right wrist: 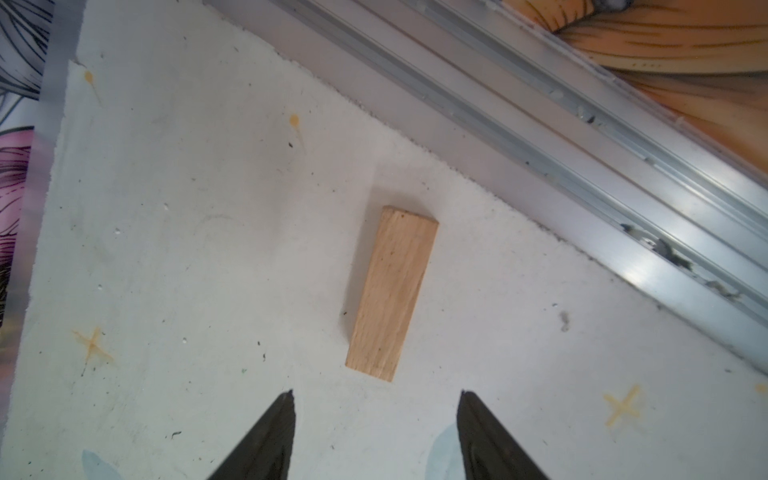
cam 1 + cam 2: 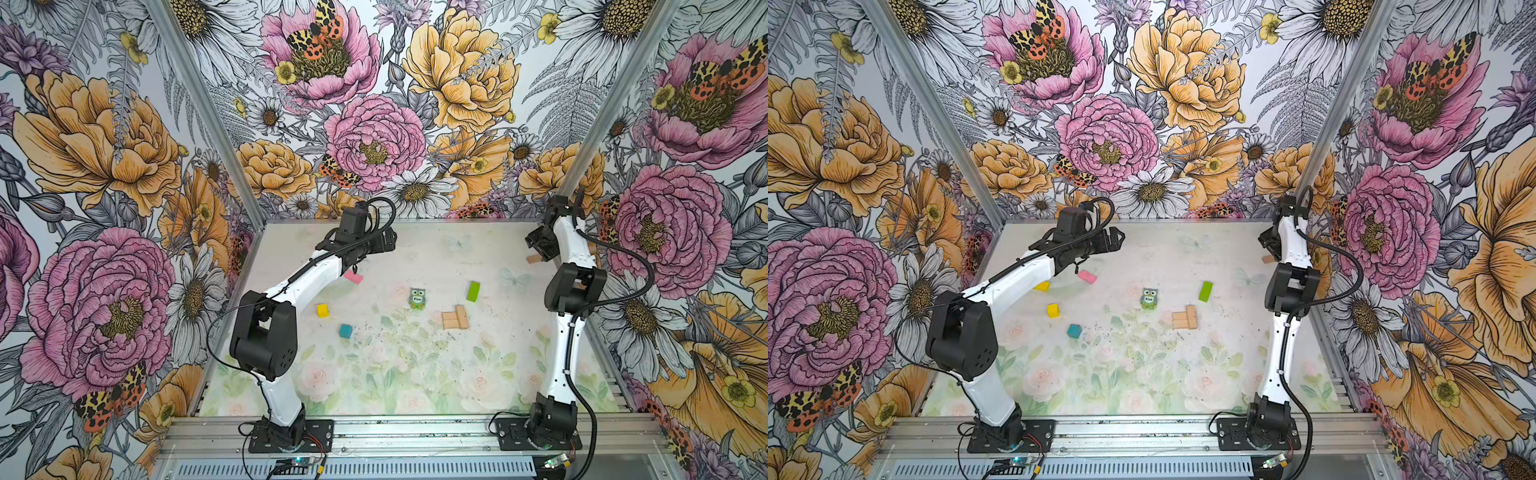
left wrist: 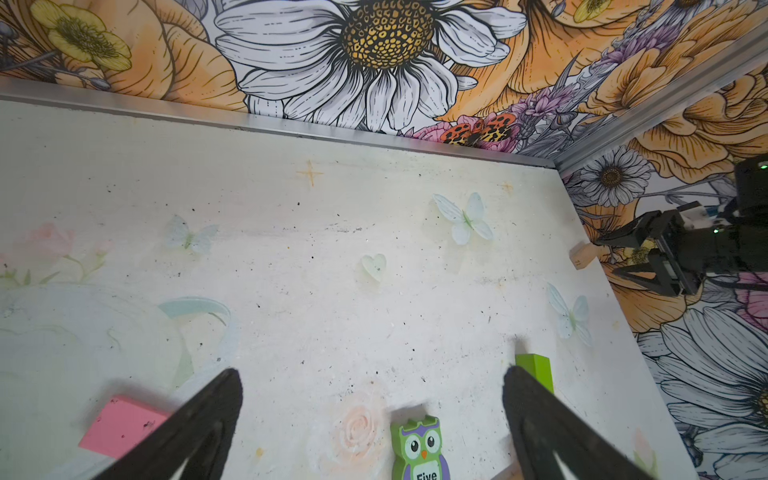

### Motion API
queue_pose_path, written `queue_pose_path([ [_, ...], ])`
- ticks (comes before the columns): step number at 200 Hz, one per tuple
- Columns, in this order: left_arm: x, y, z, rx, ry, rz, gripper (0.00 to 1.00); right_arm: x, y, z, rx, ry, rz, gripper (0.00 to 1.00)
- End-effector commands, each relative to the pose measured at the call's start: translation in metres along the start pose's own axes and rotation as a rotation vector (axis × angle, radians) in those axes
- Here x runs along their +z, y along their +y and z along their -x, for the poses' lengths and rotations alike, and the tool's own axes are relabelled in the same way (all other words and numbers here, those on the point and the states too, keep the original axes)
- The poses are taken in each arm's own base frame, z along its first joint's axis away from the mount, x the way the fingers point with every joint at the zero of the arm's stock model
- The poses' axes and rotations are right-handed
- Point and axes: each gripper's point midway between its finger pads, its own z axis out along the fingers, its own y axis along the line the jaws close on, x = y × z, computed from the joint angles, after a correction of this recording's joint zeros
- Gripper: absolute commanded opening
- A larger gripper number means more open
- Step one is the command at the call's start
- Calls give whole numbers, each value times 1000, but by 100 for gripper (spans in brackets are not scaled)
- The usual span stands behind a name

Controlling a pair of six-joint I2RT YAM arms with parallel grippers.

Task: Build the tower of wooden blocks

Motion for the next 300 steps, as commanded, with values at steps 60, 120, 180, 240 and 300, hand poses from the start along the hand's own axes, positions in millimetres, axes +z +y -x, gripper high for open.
queue_pose_path([
  [60, 4, 6, 8, -32, -16, -32, 99, 18, -11, 1, 68, 12, -47, 64],
  [120, 3, 9, 10, -34, -21, -27, 99, 27, -6, 1, 102, 24, -22, 65],
  [180, 4, 10, 9, -37, -18, -27, 99, 41, -9, -1, 140, 45, -25, 64],
  [240, 6, 11, 9, -44, -16, -26, 99, 47, -15, 0, 166, 54, -41, 58],
  [300, 7, 12, 9, -49, -12, -29, 99, 50, -20, 3, 168, 64, -37, 33],
])
